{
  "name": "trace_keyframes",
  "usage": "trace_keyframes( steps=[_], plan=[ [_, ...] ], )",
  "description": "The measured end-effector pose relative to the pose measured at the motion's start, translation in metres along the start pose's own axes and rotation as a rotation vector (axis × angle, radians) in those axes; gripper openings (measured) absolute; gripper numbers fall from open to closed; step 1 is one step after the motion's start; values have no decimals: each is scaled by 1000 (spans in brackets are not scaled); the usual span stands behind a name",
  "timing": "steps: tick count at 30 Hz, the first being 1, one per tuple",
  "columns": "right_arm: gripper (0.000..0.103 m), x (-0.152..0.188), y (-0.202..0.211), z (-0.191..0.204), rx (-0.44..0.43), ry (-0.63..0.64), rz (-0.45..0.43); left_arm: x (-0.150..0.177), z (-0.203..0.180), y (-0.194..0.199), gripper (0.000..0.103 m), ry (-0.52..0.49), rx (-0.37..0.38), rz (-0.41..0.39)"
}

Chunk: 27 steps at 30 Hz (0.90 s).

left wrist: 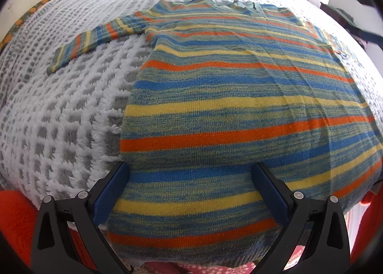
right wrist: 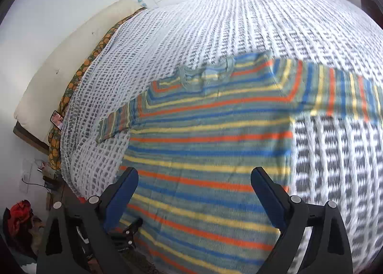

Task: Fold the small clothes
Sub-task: 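Move the right gripper to the folded sleeve cuff while the left gripper rests on the hem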

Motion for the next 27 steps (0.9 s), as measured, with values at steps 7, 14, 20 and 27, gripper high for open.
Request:
trace_keyframes(
  steps=[7,14,20,27],
  plan=[
    [94,-8,-70,-57,67,58,62,0,0,-1,103,-6,-10,0],
    [94,4,-22,-210,189,-259,-20,2,0,-3,103,-11,-13,2],
    [94,0,49,-294,180,-470,-182,1,-1,-6,103,-6,-24,9],
    [94,15,70,-327,183,-553,-215,2,0,-6,103,-7,-18,3]
  ],
)
Point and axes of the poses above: each gripper's, at about its wrist camera, not at the fingertips, and y roughly against the way its jaws point, z to its left, x to its underside, the point moved 9 cm from there along -y, roughly the way its jaws point, and after that the axes turned 2 degrees about x, right-handed, at the moved point
